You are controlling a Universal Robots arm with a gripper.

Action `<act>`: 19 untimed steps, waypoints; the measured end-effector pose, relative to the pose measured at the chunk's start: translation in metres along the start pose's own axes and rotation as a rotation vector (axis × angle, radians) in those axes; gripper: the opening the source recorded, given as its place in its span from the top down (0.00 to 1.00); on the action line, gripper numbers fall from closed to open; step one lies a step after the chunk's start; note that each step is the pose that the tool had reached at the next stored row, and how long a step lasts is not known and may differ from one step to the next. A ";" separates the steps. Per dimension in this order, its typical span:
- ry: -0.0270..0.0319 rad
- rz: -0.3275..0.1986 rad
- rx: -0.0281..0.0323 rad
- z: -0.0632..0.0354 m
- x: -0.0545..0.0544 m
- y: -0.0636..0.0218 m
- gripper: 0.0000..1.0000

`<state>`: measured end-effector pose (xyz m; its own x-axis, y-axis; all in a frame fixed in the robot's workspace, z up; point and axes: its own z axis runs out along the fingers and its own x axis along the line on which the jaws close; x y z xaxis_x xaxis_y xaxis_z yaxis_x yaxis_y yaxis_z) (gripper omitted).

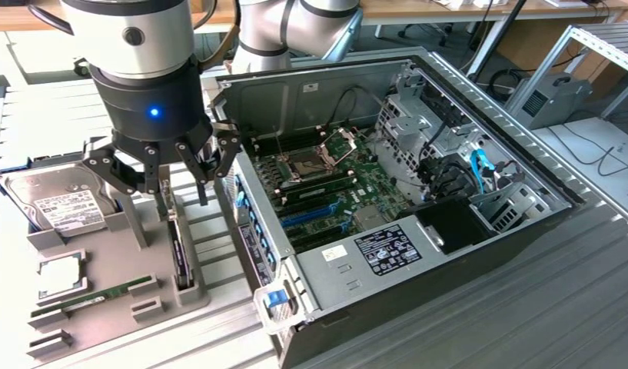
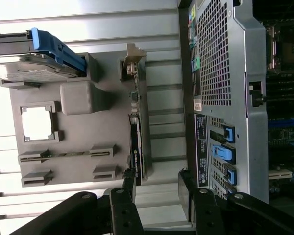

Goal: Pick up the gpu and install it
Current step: 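Pick up the gpu and move the gpu toward the slot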

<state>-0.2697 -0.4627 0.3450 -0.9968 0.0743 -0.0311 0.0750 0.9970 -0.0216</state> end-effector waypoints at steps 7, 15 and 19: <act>0.0000 0.000 0.0000 0.0030 0.000 0.0001 0.52; 0.0000 0.000 0.0000 0.0099 0.000 0.0002 0.52; 0.0000 0.000 0.0000 0.0144 0.000 0.0003 0.52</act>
<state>-0.2697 -0.4627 0.3306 -0.9968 0.0743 -0.0311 0.0750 0.9970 -0.0216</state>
